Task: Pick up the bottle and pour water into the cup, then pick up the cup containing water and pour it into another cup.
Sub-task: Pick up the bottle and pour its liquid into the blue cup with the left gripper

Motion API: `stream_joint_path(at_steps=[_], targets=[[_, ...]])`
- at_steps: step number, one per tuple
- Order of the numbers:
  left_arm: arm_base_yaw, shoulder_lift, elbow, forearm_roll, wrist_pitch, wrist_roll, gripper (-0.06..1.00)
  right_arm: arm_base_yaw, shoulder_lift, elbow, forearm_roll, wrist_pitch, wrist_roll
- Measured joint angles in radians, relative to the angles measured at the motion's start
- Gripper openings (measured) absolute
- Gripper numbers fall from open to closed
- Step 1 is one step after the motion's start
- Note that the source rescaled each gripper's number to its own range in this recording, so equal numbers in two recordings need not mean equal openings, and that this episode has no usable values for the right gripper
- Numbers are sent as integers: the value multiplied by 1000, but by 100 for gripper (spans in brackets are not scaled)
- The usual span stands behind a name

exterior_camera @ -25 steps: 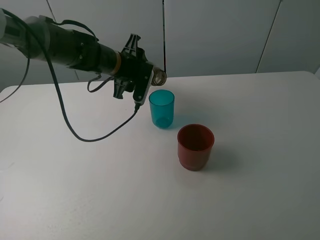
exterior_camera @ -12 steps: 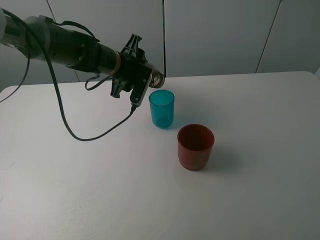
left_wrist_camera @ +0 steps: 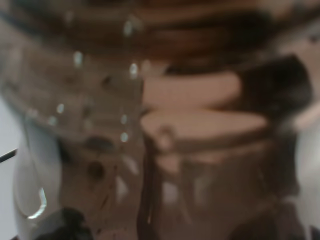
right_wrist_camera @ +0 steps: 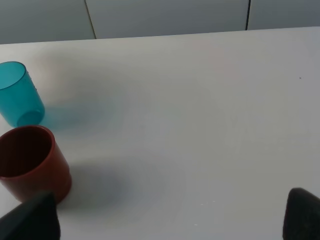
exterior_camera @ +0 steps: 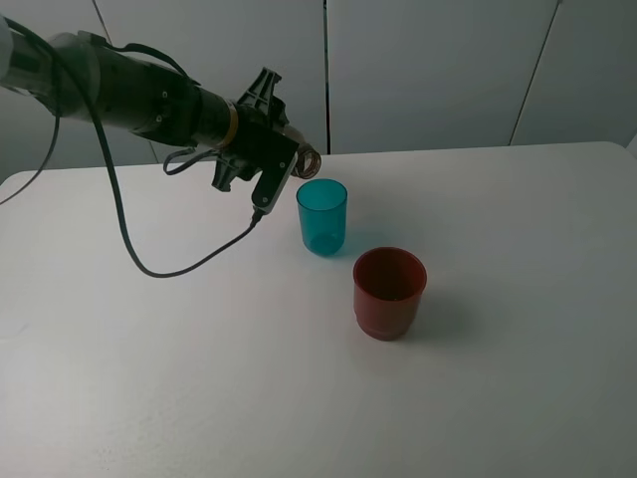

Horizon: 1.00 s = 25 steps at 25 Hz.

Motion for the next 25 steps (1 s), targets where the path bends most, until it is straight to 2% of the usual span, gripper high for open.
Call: stream_joint_path(at_steps=[25], targets=[[-35,0,0,54,84,0,2,0,0,0,0,0,0]])
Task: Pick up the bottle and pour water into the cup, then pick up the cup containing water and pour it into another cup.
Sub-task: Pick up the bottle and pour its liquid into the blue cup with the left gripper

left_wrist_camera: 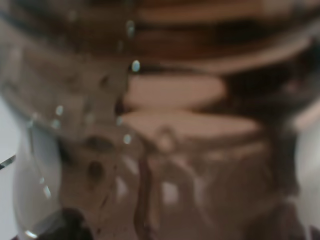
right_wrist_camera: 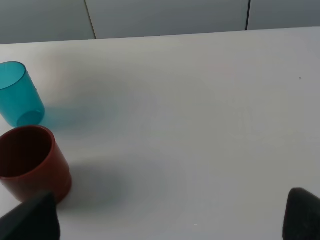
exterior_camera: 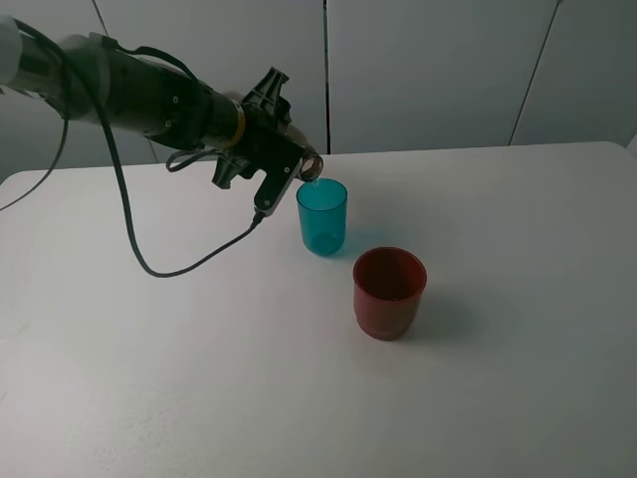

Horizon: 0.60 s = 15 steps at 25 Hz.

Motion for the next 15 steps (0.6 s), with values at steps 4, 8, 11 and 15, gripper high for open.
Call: stream_joint_path(at_steps=[4,8,11,15], targets=[[-2,0,0,24,10,0,2,0,0,0,0,0,0],[-10,0,0,25,19,0,2,0,0,0,0,0,0],[-12,0,0,28,25,0,2,0,0,0,0,0,0],[-12,0,0,28,33,0,2,0,0,0,0,0,0]])
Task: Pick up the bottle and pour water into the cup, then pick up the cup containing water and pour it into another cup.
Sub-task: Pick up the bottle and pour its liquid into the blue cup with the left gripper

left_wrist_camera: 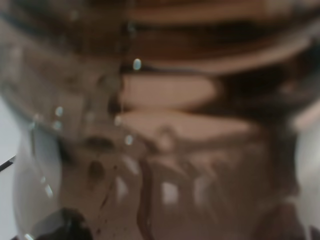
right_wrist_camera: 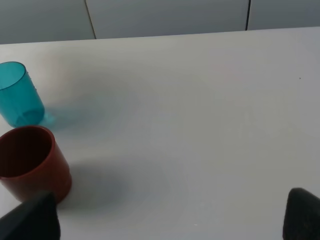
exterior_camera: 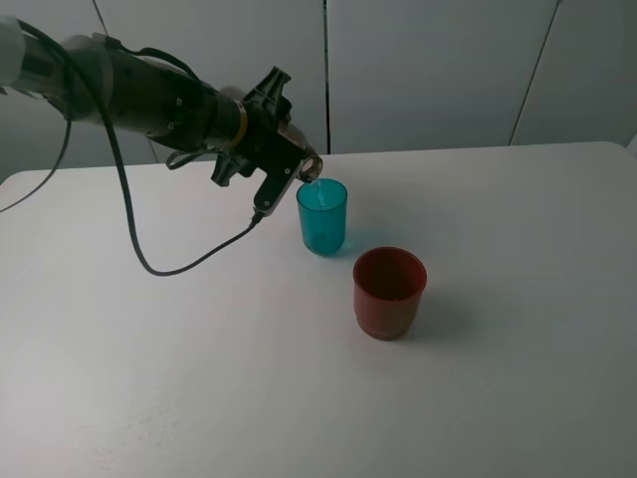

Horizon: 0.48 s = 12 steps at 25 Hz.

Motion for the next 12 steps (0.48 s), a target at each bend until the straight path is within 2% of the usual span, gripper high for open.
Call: stream_joint_path(at_steps=[12], targets=[[0,0,0,2,13,13,2,0,0,0,0,0,0]])
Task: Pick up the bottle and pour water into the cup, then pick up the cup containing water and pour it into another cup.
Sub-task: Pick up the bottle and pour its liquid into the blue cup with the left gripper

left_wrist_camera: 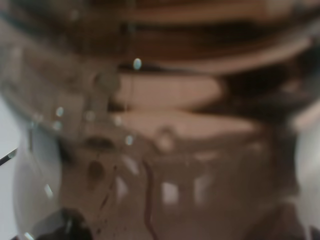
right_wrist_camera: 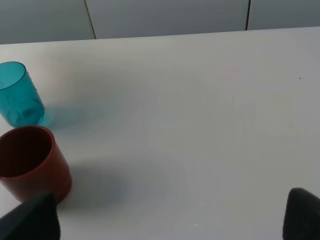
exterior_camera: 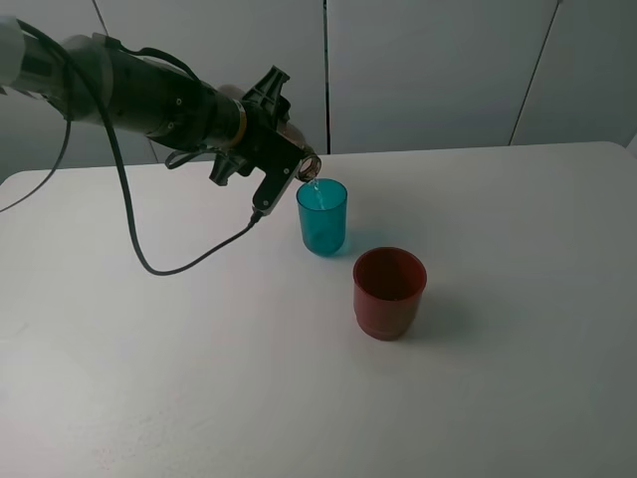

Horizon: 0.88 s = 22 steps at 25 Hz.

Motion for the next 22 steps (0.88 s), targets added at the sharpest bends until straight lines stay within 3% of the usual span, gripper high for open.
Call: stream_joint_path(at_steps=[22], targets=[[-19,0,0,0,38,36,2,0,0,0,0,0,0]])
